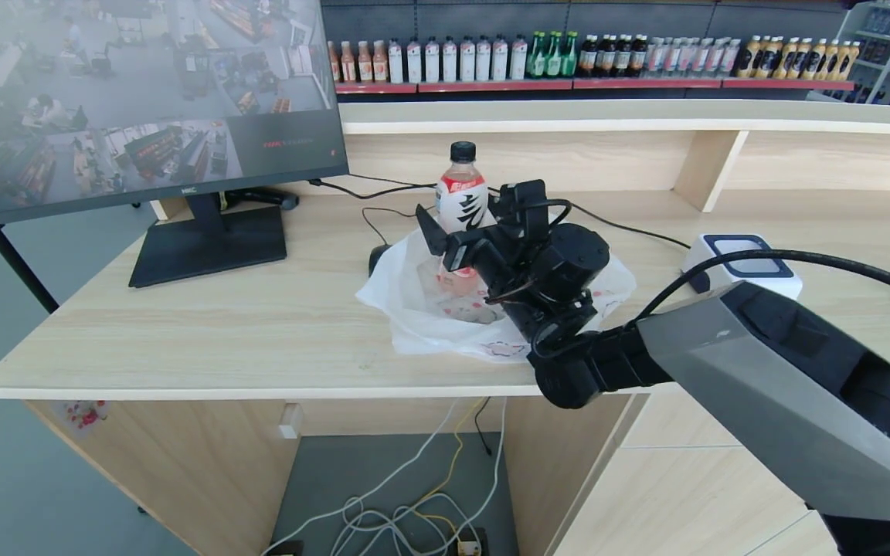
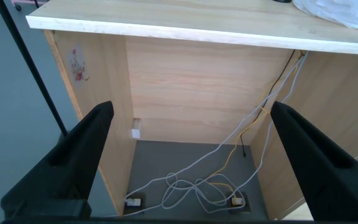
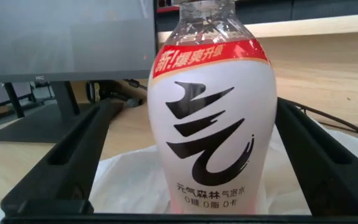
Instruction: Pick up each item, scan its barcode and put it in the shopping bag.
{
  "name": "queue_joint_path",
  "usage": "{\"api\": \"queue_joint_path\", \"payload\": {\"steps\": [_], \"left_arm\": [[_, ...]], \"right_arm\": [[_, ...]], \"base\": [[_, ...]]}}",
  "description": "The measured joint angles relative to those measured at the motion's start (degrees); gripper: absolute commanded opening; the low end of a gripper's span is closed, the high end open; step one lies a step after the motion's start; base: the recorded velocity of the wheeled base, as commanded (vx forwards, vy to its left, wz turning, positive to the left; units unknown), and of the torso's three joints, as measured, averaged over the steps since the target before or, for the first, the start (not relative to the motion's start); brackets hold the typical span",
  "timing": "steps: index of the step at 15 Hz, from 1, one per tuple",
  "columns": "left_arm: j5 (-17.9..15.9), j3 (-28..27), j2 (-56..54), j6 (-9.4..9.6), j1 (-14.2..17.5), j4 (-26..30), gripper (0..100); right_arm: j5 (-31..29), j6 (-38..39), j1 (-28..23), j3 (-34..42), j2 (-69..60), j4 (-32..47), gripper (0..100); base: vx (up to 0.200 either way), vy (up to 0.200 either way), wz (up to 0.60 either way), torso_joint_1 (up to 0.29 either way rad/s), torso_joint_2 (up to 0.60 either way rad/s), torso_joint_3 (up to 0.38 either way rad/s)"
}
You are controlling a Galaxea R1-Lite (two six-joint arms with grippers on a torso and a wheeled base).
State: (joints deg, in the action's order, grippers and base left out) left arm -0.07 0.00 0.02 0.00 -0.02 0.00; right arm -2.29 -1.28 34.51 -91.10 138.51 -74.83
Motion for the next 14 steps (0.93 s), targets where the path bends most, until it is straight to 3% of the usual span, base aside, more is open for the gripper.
{"api": "queue_joint_path", "payload": {"steps": [6,9,14], "left_arm": [[0.0,0.0,0.0,0.00,0.0,0.0,100],[0.0,0.0,0.0,0.00,0.0,0.0,100],[0.0,0.0,0.0,0.00,0.0,0.0,100]], "right_arm": [[0.1,-0.4,0.8,22.1,-7.3,-12.7,100],[0.1,-0.5,1.0,35.4,-13.6,-14.7,100],[0.1,-0.6,2.0,48.1,-23.2,-15.1,100]], "base": [[0.000,0.000,0.00,0.000,0.00,0.000],[0.000,0.000,0.00,0.000,0.00,0.000],[0.000,0.000,0.00,0.000,0.00,0.000]]}}
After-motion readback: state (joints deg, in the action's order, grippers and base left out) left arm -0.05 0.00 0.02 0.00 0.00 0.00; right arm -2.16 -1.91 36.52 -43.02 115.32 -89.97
